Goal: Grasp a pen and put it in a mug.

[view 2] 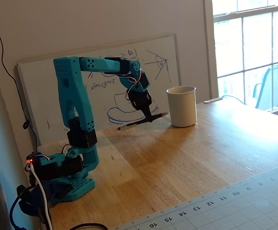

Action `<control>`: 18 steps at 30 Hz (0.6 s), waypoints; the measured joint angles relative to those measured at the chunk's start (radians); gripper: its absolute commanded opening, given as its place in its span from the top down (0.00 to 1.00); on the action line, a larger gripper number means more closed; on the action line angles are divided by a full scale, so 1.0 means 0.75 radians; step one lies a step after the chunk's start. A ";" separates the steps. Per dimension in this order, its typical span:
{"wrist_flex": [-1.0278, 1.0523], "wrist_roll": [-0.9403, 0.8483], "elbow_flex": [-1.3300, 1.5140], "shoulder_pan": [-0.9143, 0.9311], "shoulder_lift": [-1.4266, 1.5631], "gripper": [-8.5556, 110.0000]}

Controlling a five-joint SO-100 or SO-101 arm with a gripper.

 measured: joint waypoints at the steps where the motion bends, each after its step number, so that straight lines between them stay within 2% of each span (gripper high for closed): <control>1: -0.004 -0.076 0.000 0.020 0.031 0.92; 5: -0.121 -0.372 0.061 0.121 0.188 0.92; 9: -0.350 -0.597 0.217 0.211 0.356 0.92; 18: -1.152 -0.716 0.495 0.266 0.528 0.92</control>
